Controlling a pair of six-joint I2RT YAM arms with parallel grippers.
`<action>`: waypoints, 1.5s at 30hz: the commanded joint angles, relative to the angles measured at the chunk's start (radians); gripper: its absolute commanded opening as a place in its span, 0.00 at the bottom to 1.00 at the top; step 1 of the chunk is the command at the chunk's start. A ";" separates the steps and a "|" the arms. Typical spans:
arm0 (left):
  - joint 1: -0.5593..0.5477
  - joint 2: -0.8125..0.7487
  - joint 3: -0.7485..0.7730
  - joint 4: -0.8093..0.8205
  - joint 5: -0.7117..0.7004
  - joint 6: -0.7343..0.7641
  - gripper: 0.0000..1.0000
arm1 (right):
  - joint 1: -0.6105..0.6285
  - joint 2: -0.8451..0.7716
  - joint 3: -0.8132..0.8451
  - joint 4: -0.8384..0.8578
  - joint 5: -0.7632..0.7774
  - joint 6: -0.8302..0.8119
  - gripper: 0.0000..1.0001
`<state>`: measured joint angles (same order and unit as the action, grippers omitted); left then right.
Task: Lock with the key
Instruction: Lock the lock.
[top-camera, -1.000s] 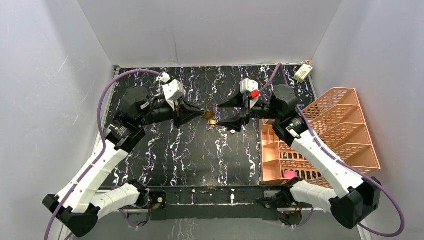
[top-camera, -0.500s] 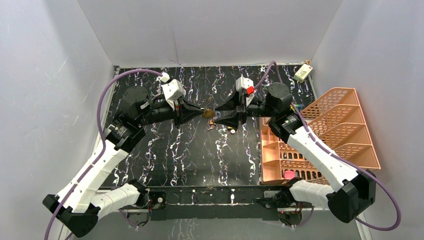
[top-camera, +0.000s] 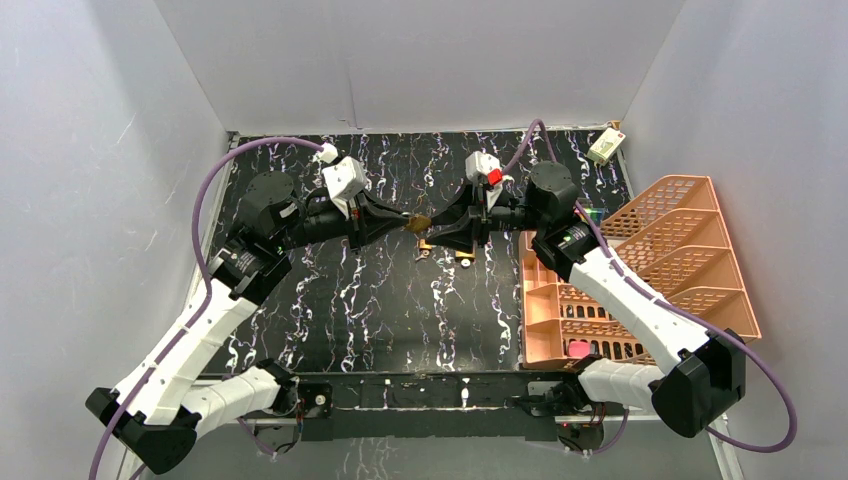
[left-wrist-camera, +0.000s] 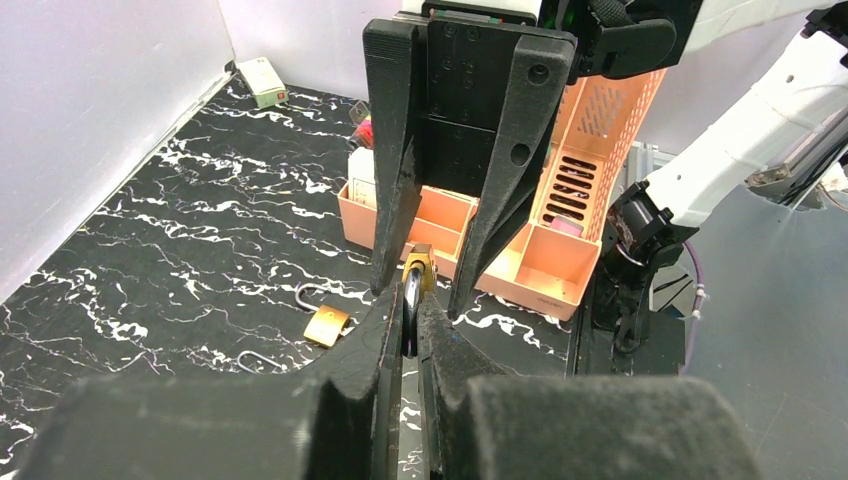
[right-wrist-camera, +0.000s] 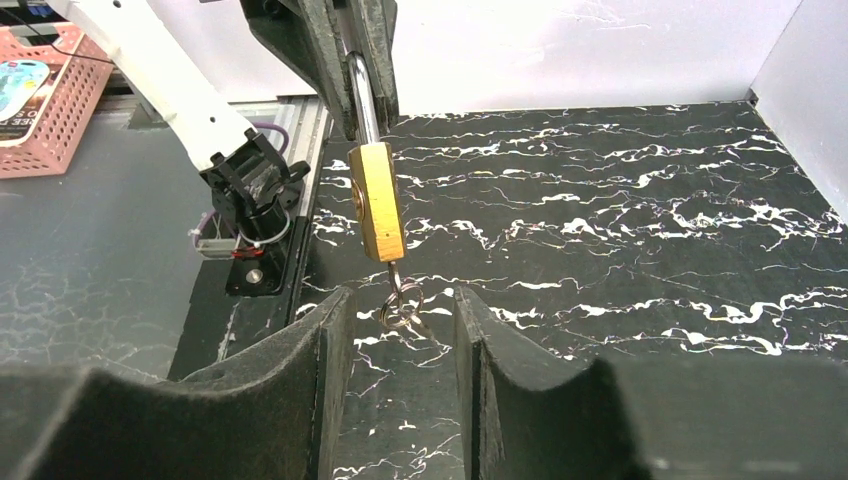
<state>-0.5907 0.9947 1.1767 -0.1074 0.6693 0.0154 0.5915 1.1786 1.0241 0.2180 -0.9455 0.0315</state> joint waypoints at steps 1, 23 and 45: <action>0.003 -0.004 0.024 0.055 0.003 -0.003 0.00 | 0.007 0.000 0.050 0.072 -0.016 0.018 0.45; 0.003 -0.047 0.025 0.013 -0.091 0.042 0.00 | 0.010 -0.042 0.019 -0.010 0.082 -0.030 0.00; 0.005 -0.072 0.099 -0.060 -0.179 0.126 0.00 | 0.010 -0.151 -0.119 -0.111 0.210 -0.093 0.00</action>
<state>-0.5907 0.9310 1.2327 -0.1661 0.5350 0.1139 0.6041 1.0523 0.9020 0.1017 -0.7650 -0.0505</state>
